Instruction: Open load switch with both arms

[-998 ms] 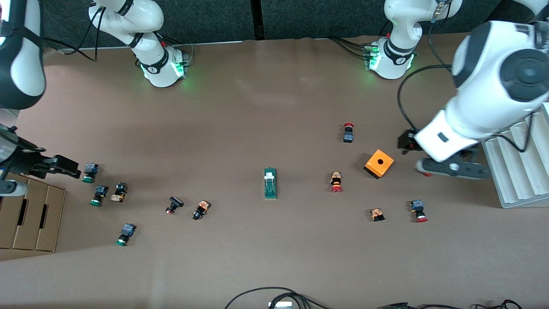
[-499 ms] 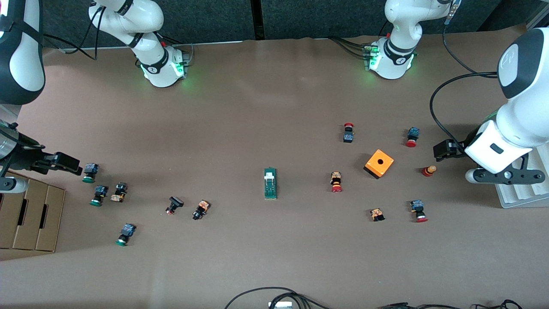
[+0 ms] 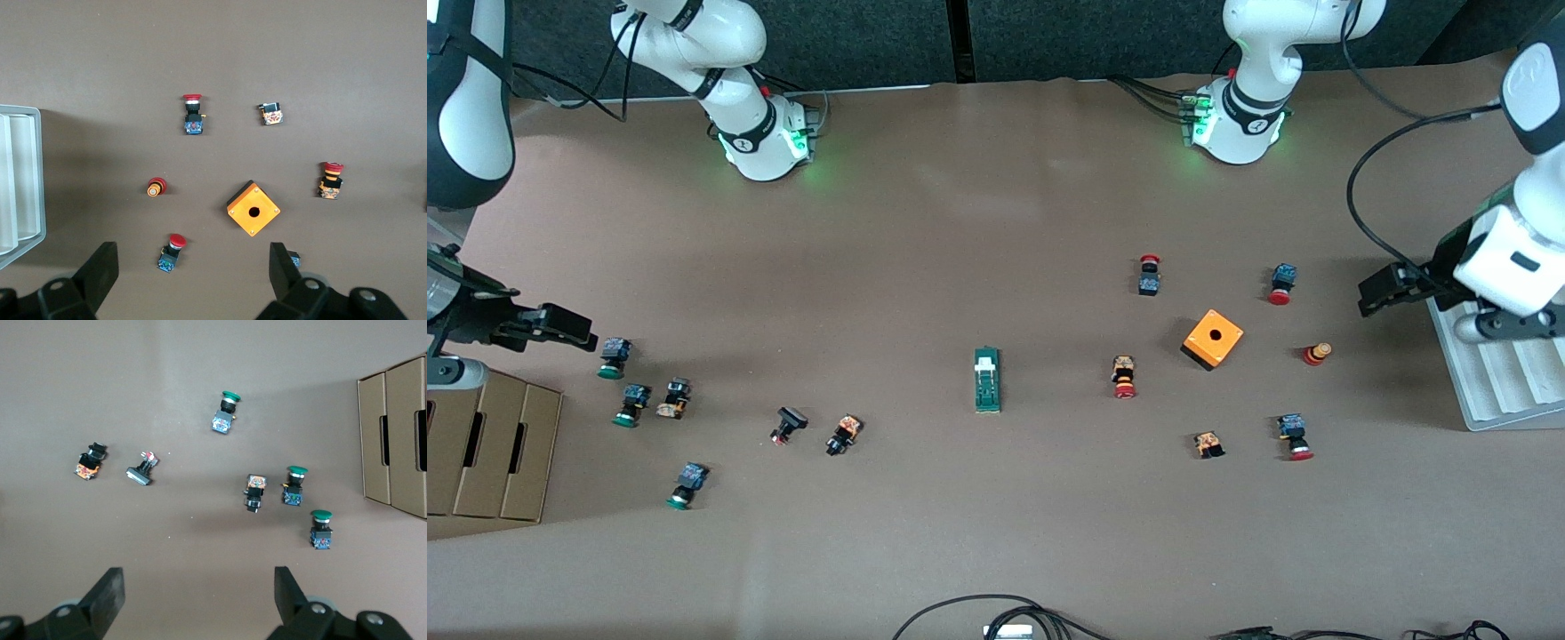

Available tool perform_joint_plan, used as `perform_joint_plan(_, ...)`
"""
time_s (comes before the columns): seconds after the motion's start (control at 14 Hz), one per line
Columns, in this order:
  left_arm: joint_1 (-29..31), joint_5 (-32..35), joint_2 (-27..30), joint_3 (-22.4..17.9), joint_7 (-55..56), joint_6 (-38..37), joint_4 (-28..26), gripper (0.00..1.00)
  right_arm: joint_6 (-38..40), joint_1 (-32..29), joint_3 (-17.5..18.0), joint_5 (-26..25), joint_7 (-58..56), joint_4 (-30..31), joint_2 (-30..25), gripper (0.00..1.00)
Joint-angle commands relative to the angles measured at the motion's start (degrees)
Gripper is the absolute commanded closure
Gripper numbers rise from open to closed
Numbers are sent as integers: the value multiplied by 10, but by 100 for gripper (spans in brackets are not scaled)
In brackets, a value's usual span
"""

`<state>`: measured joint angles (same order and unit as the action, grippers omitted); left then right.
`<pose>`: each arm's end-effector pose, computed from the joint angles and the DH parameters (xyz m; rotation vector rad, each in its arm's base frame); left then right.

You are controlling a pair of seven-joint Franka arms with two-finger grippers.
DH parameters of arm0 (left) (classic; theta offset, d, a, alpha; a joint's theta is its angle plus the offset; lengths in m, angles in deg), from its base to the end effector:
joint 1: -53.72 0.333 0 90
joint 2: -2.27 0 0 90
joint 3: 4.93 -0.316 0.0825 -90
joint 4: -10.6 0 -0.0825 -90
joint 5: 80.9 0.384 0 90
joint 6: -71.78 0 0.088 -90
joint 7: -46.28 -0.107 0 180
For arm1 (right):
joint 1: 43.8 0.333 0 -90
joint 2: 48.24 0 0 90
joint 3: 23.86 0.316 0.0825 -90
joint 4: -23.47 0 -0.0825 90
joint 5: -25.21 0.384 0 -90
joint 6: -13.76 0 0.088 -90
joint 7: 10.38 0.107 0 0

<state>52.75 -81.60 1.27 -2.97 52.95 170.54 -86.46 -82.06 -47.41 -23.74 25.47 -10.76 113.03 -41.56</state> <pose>0.5683 -0.0301 0.5695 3.1261 0.1049 0.0174 0.5955 -0.0359 0.5699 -3.1354 0.0859 0.0112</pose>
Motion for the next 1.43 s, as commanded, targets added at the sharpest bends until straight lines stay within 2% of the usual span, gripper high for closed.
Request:
perform_joint_plan(0.0, -15, 17, 48, -4, -3, 24, -54, 0, 15, -7, 6, 13, -4, -2, -21, 0)
perform_joint_plan(0.14, -15, 37, 39, -4, -5, 24, -43, 0, 16, -9, 4, 13, -7, -2, -33, 0)
perform_joint_plan(1.35, -15, 40, 39, 1, -9, -8, -32, 0, 36, 2, 8, 8, -11, -1, -30, 0)
